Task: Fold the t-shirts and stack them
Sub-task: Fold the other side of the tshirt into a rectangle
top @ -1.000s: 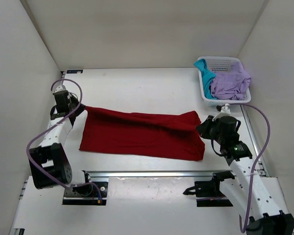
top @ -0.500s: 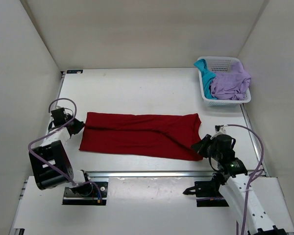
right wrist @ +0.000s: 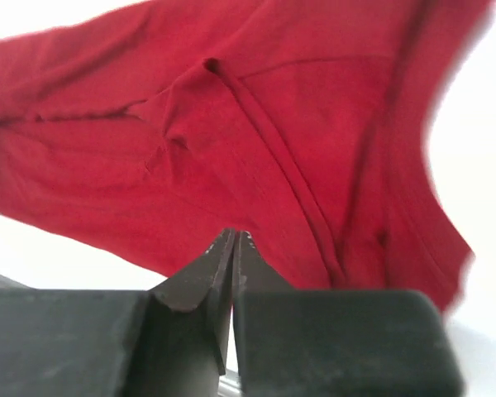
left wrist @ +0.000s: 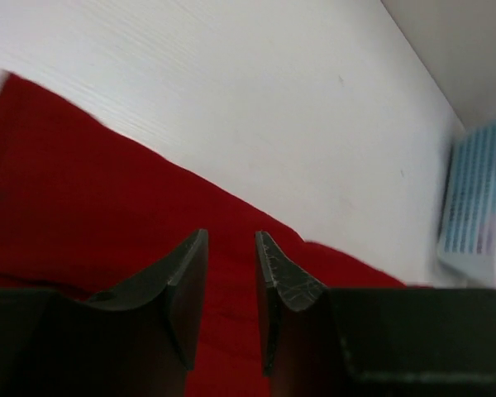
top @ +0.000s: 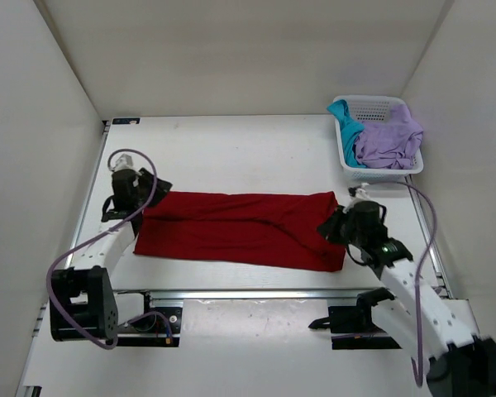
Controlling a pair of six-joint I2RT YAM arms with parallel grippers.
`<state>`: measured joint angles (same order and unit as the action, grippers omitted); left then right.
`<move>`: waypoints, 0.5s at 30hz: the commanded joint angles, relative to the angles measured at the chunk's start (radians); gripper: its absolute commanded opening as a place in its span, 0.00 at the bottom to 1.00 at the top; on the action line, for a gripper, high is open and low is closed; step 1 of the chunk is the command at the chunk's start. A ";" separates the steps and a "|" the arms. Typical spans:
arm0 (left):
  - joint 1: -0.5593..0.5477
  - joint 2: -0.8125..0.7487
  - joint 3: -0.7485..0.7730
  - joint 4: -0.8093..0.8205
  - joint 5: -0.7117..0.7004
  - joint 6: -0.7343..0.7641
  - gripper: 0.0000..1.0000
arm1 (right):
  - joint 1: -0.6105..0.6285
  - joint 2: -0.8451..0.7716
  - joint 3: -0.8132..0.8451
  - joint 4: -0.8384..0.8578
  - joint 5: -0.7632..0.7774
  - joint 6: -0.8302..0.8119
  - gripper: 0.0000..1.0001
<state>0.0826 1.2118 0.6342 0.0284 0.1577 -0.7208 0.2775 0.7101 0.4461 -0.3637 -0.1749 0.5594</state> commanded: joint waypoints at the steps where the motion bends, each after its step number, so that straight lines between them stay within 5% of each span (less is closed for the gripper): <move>1: -0.157 -0.046 -0.027 0.067 -0.027 0.014 0.40 | 0.041 0.235 0.064 0.221 -0.050 -0.111 0.00; 3: -0.210 -0.055 -0.057 0.085 -0.035 0.015 0.38 | 0.038 0.348 0.101 0.313 -0.090 -0.133 0.03; 8: -0.306 -0.077 -0.128 0.122 -0.035 0.011 0.38 | 0.009 0.583 0.190 0.486 -0.184 -0.171 0.44; 15: -0.261 -0.044 -0.208 0.188 -0.004 -0.003 0.37 | 0.014 0.770 0.253 0.561 -0.219 -0.191 0.53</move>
<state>-0.2031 1.1675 0.4557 0.1486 0.1429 -0.7155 0.2916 1.4418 0.6659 0.0902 -0.3557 0.4007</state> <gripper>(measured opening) 0.371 0.533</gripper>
